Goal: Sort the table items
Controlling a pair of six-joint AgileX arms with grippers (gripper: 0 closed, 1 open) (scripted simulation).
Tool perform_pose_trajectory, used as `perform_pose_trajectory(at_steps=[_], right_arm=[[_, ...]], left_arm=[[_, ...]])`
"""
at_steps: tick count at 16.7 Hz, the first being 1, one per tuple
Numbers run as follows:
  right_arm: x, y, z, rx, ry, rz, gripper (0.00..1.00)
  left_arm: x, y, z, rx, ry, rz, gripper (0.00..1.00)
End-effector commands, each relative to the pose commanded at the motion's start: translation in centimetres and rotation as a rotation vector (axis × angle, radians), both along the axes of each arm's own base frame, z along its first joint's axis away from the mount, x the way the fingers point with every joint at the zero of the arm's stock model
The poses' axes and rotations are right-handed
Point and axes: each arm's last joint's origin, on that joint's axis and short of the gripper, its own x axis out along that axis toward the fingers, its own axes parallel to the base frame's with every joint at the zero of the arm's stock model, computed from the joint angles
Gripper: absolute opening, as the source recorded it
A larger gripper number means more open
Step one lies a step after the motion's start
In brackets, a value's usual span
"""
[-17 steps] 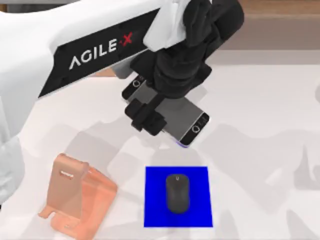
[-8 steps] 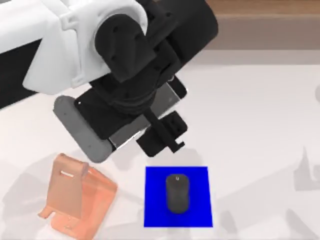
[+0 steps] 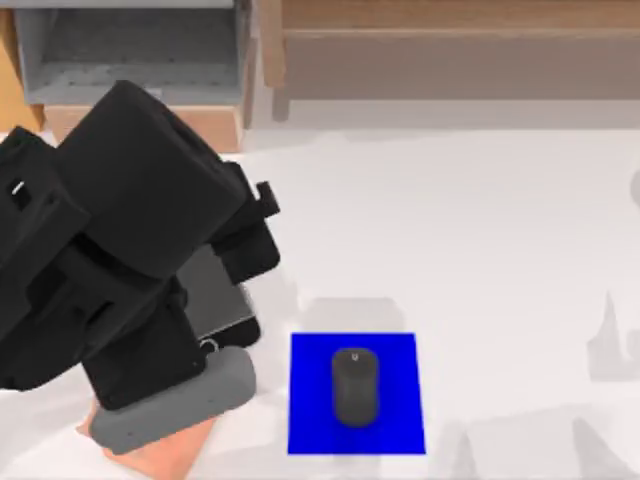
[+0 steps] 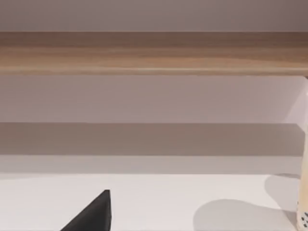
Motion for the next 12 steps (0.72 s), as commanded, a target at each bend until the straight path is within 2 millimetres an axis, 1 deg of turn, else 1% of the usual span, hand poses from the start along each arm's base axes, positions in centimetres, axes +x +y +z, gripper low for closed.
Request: perform_pose_trajectory(at_steps=[3, 6, 9, 12], right_arm=[[0.0, 0.0, 0.0, 0.0, 0.0, 0.0, 1.0], [0.0, 0.0, 0.0, 0.0, 0.0, 0.0, 1.0], [0.0, 0.0, 0.0, 0.0, 0.0, 0.0, 1.0], [0.0, 0.0, 0.0, 0.0, 0.0, 0.0, 1.0]], left_arm=[[-2.3, 2.8, -1.0, -0.369, -0.008, 0.312, 0.0], [-4.1, 5.1, -2.5, -0.728, 0.017, 0.585, 0.0], [-5.4, 7.0, -4.2, -1.065, 0.074, 0.825, 0.0], [-6.4, 8.3, -6.0, -1.363, 0.155, 1.031, 0.0]])
